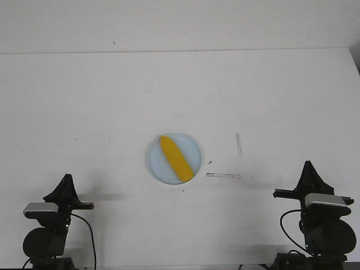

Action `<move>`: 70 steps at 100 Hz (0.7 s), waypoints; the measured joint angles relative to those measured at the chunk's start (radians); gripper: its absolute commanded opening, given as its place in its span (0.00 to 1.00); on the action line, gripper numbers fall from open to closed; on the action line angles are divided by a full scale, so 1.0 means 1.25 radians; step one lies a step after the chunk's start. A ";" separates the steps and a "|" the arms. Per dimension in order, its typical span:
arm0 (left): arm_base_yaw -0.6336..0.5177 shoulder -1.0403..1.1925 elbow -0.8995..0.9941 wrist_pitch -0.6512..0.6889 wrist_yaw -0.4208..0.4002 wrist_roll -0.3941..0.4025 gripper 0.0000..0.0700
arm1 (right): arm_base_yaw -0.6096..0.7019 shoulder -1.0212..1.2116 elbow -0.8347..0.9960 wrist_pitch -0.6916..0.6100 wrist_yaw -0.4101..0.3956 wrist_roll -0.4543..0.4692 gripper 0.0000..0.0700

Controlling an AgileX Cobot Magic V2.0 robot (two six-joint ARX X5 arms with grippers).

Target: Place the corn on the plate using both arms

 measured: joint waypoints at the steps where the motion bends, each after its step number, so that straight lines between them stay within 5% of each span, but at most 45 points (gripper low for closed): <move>1: 0.000 0.000 0.000 0.000 0.000 0.000 0.00 | 0.000 0.000 0.000 0.000 0.000 0.000 0.02; 70: 0.000 0.000 0.000 0.001 -0.038 0.000 0.00 | 0.000 0.000 0.000 0.000 0.000 0.000 0.02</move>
